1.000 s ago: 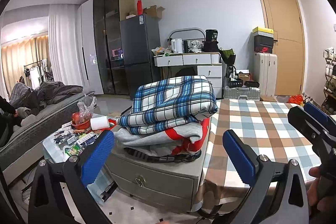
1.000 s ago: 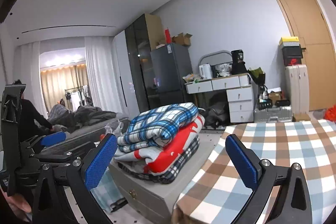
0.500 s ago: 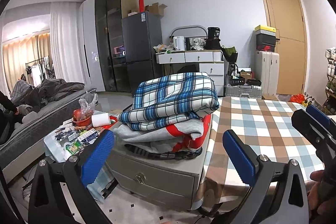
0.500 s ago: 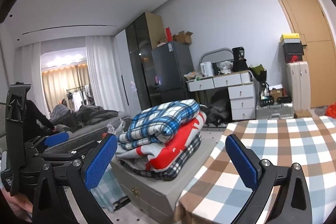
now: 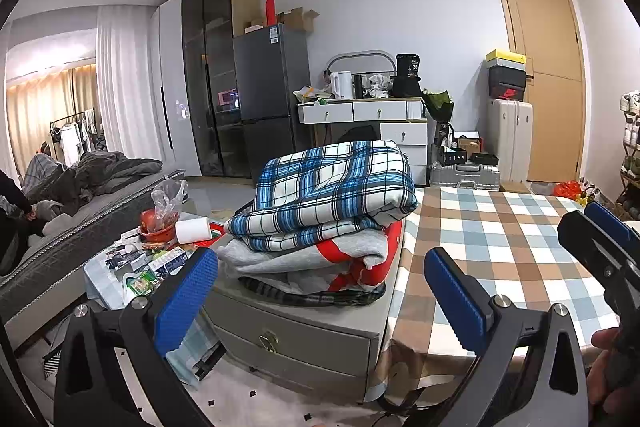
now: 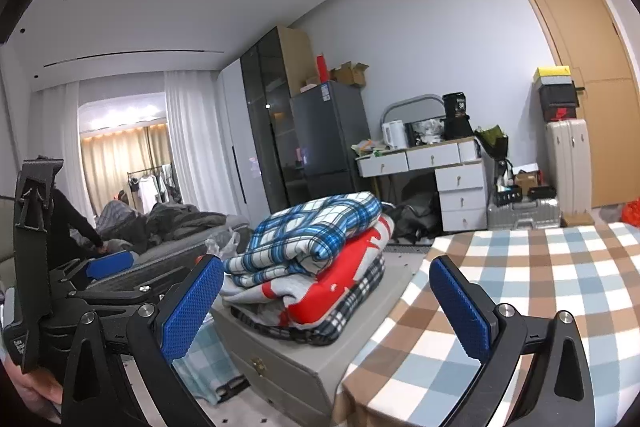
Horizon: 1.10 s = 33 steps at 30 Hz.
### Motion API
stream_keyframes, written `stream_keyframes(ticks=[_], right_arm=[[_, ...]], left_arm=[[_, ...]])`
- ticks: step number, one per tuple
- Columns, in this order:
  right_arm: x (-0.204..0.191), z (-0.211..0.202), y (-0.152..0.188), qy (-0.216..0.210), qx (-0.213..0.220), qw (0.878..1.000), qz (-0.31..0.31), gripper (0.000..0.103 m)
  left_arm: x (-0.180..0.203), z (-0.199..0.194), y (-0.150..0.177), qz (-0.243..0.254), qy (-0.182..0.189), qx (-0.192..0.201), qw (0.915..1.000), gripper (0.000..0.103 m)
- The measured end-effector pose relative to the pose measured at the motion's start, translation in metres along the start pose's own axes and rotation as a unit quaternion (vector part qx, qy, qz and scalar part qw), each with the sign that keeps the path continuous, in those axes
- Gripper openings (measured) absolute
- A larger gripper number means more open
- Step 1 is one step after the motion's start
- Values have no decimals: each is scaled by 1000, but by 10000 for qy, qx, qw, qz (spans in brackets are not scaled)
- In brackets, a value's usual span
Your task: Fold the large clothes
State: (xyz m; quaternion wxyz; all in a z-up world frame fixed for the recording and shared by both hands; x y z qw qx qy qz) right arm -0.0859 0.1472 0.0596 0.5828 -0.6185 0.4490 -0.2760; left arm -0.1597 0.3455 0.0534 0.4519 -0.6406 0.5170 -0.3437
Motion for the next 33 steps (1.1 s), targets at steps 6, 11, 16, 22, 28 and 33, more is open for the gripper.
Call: stream_keyframes(ticks=[6, 11, 16, 22, 28, 33], right_arm=[[-1, 0, -1, -62, -58, 10000, -24, 103], [-2, 0, -1, -44, -45, 10000, -47, 103], [-2, -2, 0, -47, -56, 10000, -43, 103], [-1, -1, -1, -22, -51, 10000, -2, 103], [0, 1, 0, 5, -52, 10000, 43, 103], [0, 1, 1, 14, -71, 10000, 33, 103]], left_arm=[[0, -1, 0, 6, -8, 2, 10000, 101], [0, -2, -1, -1, -9, 17, 10000, 101], [0, -3, -2, 11, -31, 40, 10000, 101], [-1, -3, -2, -34, -21, 7, 10000, 101], [0, -3, -5, 2, -13, 28, 10000, 101], [-2, 2, -2, -186, 154, -71, 9997, 101]])
Point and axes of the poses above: each gripper's, at about its wrist camera, not at the fingertips, and z roughly the way its jaws point, x to its right, y to its underside, the point moved 4 cm from there along z, roughly the way its jaws point, and after that the axes turned 14 degrees about y, right-handed, at the moved point
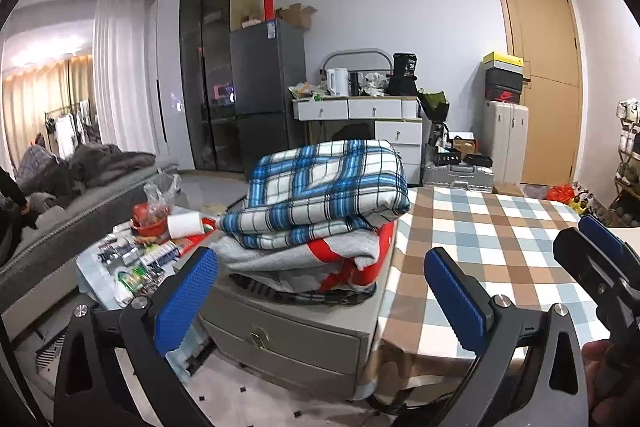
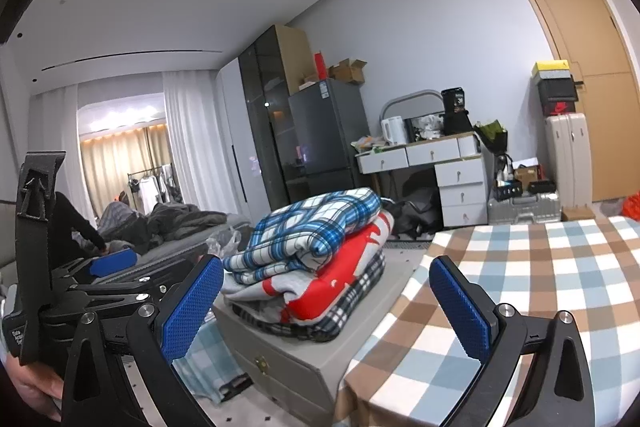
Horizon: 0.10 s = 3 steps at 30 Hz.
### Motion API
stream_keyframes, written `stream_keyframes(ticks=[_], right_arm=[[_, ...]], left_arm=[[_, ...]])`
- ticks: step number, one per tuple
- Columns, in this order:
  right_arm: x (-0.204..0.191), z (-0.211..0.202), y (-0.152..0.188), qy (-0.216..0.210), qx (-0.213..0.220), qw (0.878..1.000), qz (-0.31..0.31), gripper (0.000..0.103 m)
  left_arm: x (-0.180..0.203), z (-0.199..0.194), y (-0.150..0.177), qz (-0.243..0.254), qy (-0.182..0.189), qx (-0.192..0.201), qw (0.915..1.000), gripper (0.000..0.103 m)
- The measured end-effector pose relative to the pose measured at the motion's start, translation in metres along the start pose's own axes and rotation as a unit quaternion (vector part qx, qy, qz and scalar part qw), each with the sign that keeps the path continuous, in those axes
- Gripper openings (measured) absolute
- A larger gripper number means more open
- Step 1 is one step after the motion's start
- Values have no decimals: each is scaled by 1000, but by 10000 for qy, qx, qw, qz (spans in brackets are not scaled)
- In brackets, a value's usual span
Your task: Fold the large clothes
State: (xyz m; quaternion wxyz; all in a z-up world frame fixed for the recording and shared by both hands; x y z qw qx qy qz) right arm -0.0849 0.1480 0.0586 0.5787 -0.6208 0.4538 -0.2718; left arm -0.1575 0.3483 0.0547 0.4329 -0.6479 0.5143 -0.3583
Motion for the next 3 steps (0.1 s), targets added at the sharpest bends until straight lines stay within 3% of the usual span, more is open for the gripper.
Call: stream_keyframes(ticks=[3], right_arm=[[1, 1, 1, 29, -1, 10000, -11, 103]], left_arm=[[2, 1, 2, 39, 8, 5, 10000, 101]])
Point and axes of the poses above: each gripper's, at about its wrist camera, not at the fingertips, and z roughly the way its jaws point, x to its right, y to its underside, the point moved 4 cm from there along z, roughly the way its jaws point, and after that the axes turned 14 degrees about y, right-handed, at the moved point
